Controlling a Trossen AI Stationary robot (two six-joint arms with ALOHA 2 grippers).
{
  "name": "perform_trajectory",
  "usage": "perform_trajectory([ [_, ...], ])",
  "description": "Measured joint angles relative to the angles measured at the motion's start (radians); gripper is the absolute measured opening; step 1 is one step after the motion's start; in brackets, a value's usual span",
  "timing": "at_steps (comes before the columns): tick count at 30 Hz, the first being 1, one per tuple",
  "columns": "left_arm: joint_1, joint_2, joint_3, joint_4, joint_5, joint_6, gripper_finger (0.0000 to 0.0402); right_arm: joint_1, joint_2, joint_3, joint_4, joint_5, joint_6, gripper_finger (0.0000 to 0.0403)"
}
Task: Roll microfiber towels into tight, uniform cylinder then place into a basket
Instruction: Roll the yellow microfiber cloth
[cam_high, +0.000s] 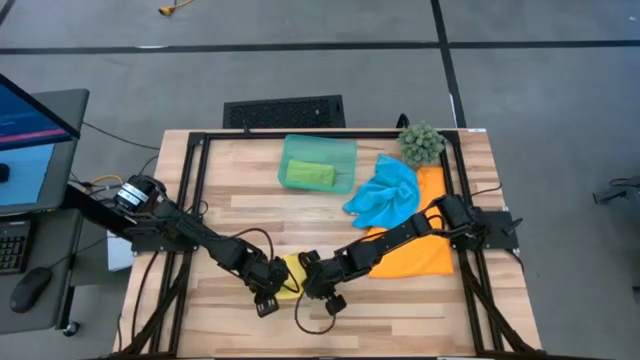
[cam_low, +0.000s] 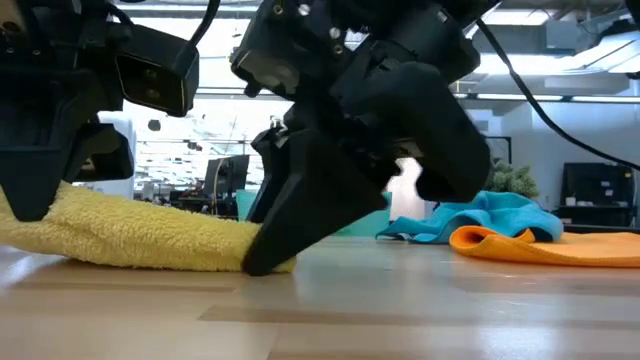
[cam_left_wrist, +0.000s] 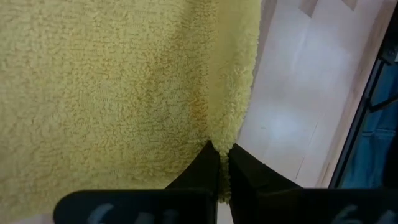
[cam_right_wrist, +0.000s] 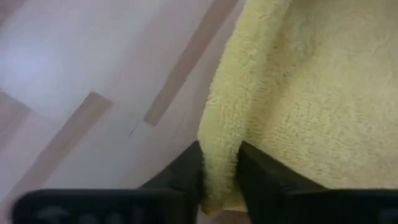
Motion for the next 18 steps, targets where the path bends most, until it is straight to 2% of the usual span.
perform_trajectory([
  [5, 0.000, 0.000, 0.000, -0.011, -0.004, 0.004, 0.0011, -0.004, 0.002, -0.001, 0.021, -0.041, 0.071, 0.0017],
  [9, 0.000, 0.000, 0.000, -0.033, -0.009, 0.003, 0.0031, -0.019, -0.010, -0.003, 0.016, -0.111, 0.163, 0.0022],
  [13, -0.001, 0.000, 0.000, -0.080, -0.023, 0.004, 0.0058, -0.032, -0.018, -0.006, 0.005, -0.241, 0.258, 0.0011],
  [18, -0.002, 0.000, 0.000, -0.094, -0.023, 0.021, 0.0096, -0.056, -0.018, -0.007, 0.006, -0.313, 0.422, 0.0016],
])
